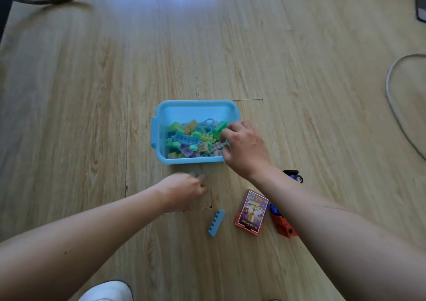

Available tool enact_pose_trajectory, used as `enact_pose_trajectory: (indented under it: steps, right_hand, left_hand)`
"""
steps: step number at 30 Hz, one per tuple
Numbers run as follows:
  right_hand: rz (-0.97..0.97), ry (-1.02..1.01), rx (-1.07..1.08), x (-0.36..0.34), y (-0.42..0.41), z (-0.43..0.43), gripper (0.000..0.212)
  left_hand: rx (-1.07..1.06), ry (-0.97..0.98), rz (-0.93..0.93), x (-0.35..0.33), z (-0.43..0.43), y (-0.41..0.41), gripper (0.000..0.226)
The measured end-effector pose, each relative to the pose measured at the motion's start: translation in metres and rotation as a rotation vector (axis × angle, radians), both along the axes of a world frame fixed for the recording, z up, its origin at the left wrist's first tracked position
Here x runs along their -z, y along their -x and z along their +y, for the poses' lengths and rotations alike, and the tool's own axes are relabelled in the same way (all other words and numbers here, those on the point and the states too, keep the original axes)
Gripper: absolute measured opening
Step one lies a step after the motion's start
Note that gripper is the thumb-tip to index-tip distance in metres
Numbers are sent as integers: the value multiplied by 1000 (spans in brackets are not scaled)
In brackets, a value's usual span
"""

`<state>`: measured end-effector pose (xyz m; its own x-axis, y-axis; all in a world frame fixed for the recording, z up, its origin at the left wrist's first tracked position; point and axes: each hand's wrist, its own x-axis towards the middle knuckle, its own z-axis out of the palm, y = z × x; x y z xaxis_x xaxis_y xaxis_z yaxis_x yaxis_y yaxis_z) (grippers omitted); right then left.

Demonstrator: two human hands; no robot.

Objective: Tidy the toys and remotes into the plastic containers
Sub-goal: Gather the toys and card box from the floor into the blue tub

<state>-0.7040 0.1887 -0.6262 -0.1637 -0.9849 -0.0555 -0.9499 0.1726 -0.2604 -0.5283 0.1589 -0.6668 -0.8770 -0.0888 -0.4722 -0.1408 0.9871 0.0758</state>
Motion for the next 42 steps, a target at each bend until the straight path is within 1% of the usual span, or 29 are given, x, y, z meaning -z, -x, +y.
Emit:
enact_pose_trajectory:
  steps: [2, 3, 4, 5, 6, 7, 9, 10, 11, 13, 14, 17, 18, 20, 21, 23, 24, 26, 27, 29, 30, 31, 33, 35, 37, 39, 41, 42]
  right_hand:
    - [-1, 0, -3, 0, 1, 2, 17]
    - [-4, 2, -1, 0, 3, 2, 16]
    - [-10, 9, 6, -1, 5, 2, 17]
    - [-13, 16, 18, -1, 7, 1, 17]
    - [-14, 27, 34, -2, 9, 0, 18]
    - [-16, 37, 53, -3, 11, 0, 18]
    - [-29, 55, 88, -5, 13, -3, 19]
    - [-42, 61, 105, -6, 13, -3, 19]
    - [-54, 69, 113, -7, 13, -4, 19]
    - [-57, 81, 108, -8, 14, -3, 18]
    - [-54, 86, 106, -8, 15, -1, 19]
    - [-46, 100, 131, -9, 24, 7, 20]
    - [-49, 105, 148, -9, 26, 10, 21]
    - [-51, 106, 186, -9, 34, 19, 23]
    - [-51, 93, 207, -8, 39, 25, 24]
    - [-43, 47, 232, -6, 47, 37, 27]
    - [-37, 16, 238, -5, 50, 43, 28]
    - [-22, -54, 256, -3, 56, 54, 33]
    - [-9, -96, 275, -2, 58, 59, 36]
    - [25, -207, 341, 0, 62, 65, 44]
    - [37, -279, 382, 1, 64, 68, 50]
    - [40, -361, 420, 3, 66, 70, 59]
    - [52, -519, 469, 5, 69, 75, 76]
    - [89, -613, 471, 8, 71, 74, 82]
    - [103, -676, 478, 11, 72, 73, 82]
    - [88, -746, 497, 13, 72, 70, 79]
    - [78, -809, 505, 14, 74, 70, 75]
    - [88, -826, 491, 15, 74, 69, 73]
  left_hand:
    - [63, 12, 344, -14, -4, -3, 24]
    - [34, -11, 538, -20, -7, -3, 17]
    - [-37, -28, 710, -27, -10, -3, 11]
    - [-134, -39, 818, -34, -14, -2, 9]
    - [-243, -45, 873, -40, -19, 1, 8]
    - [-361, -56, 871, -46, -25, 3, 11]
    - [-564, -41, 732, -52, -36, 2, 21]
    - [-613, -7, 664, -52, -39, 0, 27]
    - [-615, 31, 638, -52, -40, -3, 33]
    - [-496, 46, 655, -51, -33, -6, 36]
    - [-391, 35, 664, -50, -24, -5, 33]
    - [32, 51, 657, -34, 7, 2, 15]
    - [148, 38, 638, -28, 16, 2, 14]
    - [293, 7, 595, -16, 30, 5, 20]
    - [339, -8, 543, -10, 35, 8, 23]
    - [416, -16, 367, -1, 43, 14, 28]
    - [439, -35, 254, 5, 45, 16, 29]
    - [415, -92, 22, 13, 48, 22, 29]
    - [394, -92, -48, 15, 47, 24, 28]
    - [356, -64, -87, 15, 46, 27, 25]
    - [331, -73, -75, 12, 46, 27, 22]
    - [316, -87, -14, 9, 45, 27, 19]
    - [309, -55, 239, -2, 40, 32, 11]
    - [155, -47, 499, -17, 29, 40, 14]
    - [-44, -36, 707, -33, 15, 49, 11]
    - [-221, 9, 779, -45, -2, 51, 12]
    - [-374, 56, 735, -51, -21, 47, 16]
    - [-451, 65, 671, -53, -28, 42, 20]
